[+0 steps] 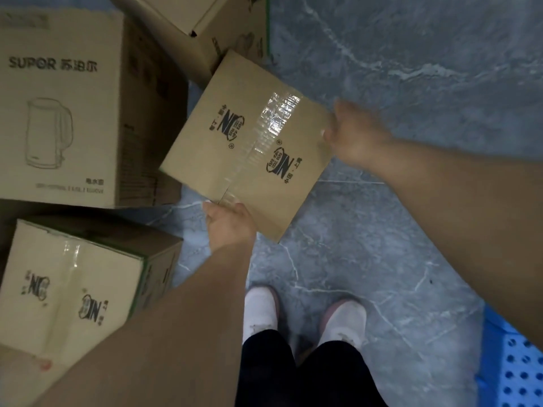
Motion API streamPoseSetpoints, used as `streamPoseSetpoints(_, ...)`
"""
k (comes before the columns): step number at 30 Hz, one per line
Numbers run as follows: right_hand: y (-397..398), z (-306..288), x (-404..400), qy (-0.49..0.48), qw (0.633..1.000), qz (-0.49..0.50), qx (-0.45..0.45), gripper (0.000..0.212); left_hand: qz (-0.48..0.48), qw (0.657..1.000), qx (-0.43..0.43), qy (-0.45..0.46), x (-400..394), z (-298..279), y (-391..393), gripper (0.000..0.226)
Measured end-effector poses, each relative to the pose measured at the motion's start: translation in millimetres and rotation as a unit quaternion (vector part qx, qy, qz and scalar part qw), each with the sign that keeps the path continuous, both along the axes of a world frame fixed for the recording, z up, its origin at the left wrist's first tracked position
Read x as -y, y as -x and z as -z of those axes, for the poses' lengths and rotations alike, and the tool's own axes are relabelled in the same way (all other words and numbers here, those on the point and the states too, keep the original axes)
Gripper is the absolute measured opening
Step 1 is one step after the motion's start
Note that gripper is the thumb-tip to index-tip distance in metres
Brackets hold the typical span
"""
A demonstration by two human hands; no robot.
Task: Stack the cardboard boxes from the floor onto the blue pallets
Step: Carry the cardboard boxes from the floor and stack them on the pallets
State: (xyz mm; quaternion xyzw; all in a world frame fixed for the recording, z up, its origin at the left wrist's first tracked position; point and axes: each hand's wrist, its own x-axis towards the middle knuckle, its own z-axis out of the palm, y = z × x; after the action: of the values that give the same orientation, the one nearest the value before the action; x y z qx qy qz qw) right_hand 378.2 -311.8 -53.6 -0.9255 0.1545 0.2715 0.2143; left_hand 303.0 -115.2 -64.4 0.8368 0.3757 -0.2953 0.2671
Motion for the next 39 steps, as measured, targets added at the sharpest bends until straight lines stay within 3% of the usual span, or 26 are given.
streamPoseSetpoints(3,4,8,1,-0.009,1.0,-0.002,-0.002,0.044,0.017,0.999,-0.033,0.034,2,8,4,0.044)
streamPoseSetpoints(7,28,8,17,0.006,1.0,0.022,-0.019,0.044,-0.047,0.994,-0.039,0.088,10,7,9,0.046)
streamPoseSetpoints(12,79,2,40,-0.006,0.988,0.133,-0.077,0.049,-0.051,0.989,-0.05,0.131,23,-4,14,0.046)
streamPoseSetpoints(15,105,-11,53,-0.037,0.978,0.185,-0.087,0.04,-0.028,0.989,-0.035,0.138,31,-18,13,0.04)
streamPoseSetpoints(19,134,-40,67,-0.058,0.963,0.246,-0.089,0.031,0.044,0.987,-0.025,0.15,44,-46,4,0.042)
streamPoseSetpoints(25,182,-91,77,-0.077,0.933,0.343,-0.073,0.035,0.181,0.967,-0.039,0.173,70,-97,-12,0.046)
streamPoseSetpoints(31,229,-143,76,-0.072,0.881,0.467,-0.036,0.03,0.307,0.933,-0.039,0.183,102,-155,-13,0.054)
streamPoseSetpoints(39,305,-214,72,-0.07,0.807,0.586,-0.002,0.02,0.427,0.886,-0.009,0.182,149,-232,32,0.044)
